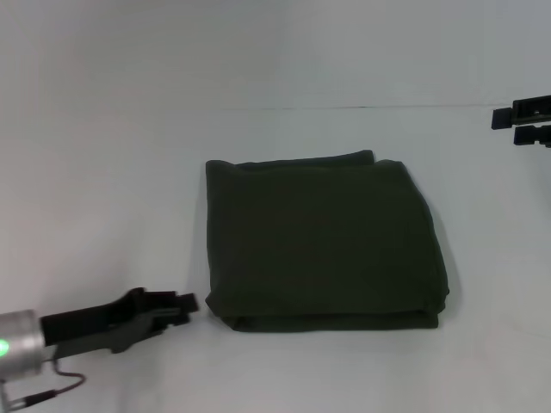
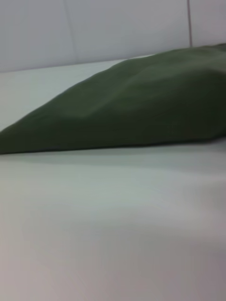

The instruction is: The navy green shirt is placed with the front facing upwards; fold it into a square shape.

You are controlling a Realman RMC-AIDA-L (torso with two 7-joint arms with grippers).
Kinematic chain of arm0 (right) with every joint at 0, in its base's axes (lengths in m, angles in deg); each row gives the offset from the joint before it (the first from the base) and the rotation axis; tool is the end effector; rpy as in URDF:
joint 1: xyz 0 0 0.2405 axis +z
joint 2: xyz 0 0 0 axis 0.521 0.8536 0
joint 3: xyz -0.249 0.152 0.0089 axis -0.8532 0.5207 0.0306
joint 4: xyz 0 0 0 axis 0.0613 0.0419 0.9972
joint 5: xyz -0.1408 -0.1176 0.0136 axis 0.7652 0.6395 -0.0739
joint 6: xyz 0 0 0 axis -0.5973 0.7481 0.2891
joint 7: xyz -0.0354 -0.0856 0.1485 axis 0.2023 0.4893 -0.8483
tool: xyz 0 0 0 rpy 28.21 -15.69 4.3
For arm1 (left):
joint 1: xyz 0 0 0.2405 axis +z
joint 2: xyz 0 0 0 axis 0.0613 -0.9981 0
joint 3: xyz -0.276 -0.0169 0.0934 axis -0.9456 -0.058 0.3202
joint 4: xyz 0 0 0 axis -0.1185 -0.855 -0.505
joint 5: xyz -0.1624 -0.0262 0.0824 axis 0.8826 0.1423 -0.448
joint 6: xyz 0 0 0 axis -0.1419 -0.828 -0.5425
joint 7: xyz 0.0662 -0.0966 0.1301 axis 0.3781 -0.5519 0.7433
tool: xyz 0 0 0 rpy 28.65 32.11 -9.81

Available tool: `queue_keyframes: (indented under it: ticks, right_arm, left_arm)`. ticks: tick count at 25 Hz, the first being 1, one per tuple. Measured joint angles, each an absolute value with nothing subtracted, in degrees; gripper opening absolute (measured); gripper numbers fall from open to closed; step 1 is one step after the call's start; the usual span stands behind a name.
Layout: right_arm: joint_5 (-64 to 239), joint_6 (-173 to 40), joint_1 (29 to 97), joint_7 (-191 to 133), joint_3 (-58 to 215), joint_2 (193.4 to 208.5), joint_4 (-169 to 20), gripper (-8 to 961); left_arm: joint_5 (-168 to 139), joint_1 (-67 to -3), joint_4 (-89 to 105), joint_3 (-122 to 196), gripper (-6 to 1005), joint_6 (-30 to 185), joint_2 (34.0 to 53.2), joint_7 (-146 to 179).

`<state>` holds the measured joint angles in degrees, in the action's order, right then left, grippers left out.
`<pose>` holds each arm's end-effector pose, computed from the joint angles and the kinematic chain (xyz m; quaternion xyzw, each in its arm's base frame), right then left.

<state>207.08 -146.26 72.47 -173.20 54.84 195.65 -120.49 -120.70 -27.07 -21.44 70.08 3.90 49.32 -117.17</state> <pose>0.2687 0.4226 0.0791 -0.7543 0.6046 0.1755 0.1865 -0.3169 0.2960 -0.0758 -0.6486 -0.7151 -0.2580 0.0369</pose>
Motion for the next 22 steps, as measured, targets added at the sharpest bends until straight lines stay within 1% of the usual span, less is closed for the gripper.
queue_keyframes:
  ticks: [3,6,9,11,12,17,20,22]
  right_arm:
    - [207.1,-146.1,72.2,-172.3,55.0,195.64,-120.4,629]
    - [207.1,-146.8,72.1,-168.8,54.7,195.64,-119.6,634]
    - [207.2,-148.6,72.2,-162.2,52.3,195.80,-119.1,630]
    - [207.1,-149.8,72.3,-157.6,50.4,196.43,-119.0,627]
    - [207.1,-150.2,72.3,-155.2,49.6,197.14,-119.1,626]
    - [207.1,-148.8,71.9,-142.7,48.8,203.07,-120.3,621]
    - [207.2,-148.9,71.5,-136.1,47.4,205.76,-120.3,619]
    - [207.2,-149.3,70.6,-133.2,46.4,207.00,-119.8,618]
  left_arm:
    - [-122.1,-25.0,-24.7,66.6,144,1.4,48.59,-116.7]
    - [-122.3,-24.8,-27.4,64.7,257,-3.2,47.64,-112.1]
    - [-122.7,-26.8,-29.5,64.6,370,-9.4,46.26,-105.3]
    - [-123.4,-28.5,-30.8,64.8,602,-11.2,45.50,-103.5]
    - [-124.0,-29.7,-31.4,64.8,637,-11.6,45.02,-103.2]
    - [-127.2,-35.2,-32.3,65.1,811,-11.7,42.69,-101.6]
    - [-129.9,-37.9,-32.5,66.6,849,-12.2,41.85,-98.1]
    - [-131.0,-39.2,-32.5,67.7,875,-12.2,41.57,-96.3]
